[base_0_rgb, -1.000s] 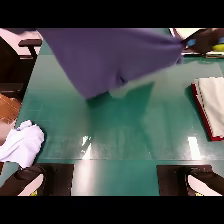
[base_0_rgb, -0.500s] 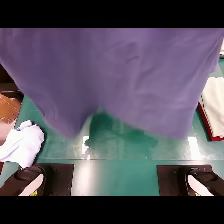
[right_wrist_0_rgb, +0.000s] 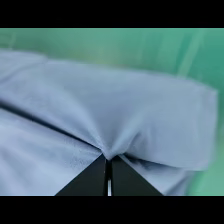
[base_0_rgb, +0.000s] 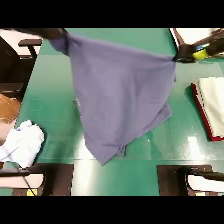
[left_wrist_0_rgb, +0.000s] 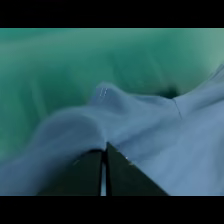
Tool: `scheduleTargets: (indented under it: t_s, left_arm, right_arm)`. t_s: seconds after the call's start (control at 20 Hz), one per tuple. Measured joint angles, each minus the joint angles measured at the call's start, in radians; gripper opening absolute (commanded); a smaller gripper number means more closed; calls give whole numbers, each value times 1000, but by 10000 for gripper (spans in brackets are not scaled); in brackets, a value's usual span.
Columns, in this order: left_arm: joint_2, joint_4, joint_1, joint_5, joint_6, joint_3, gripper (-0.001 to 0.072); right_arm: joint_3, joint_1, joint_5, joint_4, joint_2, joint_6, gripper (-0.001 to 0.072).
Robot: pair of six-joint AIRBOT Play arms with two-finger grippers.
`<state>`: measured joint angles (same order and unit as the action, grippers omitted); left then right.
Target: Fold the shirts.
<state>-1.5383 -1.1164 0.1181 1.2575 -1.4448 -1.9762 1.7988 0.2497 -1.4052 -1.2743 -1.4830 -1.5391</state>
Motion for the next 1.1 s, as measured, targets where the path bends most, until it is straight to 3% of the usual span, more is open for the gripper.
scheduleTargets:
  t_s: [0.2,0.25,0.3,0.35,0.4,0.8,1.1]
  left_arm:
    - [-169,-95,0,-13,8,0,26]
    - [-188,-117,0,-16,10,0,86]
    - [-202,-132,-1,-18,11,-1,426]
    - [-212,-149,-2,-21,11,-1,594]
    - [-219,-160,-2,-21,9,-1,547]
    - [-156,-190,-2,123,-29,57,544]
    - [105,-188,-2,123,-50,500,545]
  right_arm:
    - [0,38,59,0,-147,-5,12]
    - [0,45,75,0,-167,-6,14]
    - [0,51,90,1,-185,-6,27]
    - [0,54,101,6,-196,-7,166]
    - [1,53,113,20,-205,-8,339]
    - [-95,-46,21,178,-104,50,345]
    - [-410,-103,6,202,186,96,344]
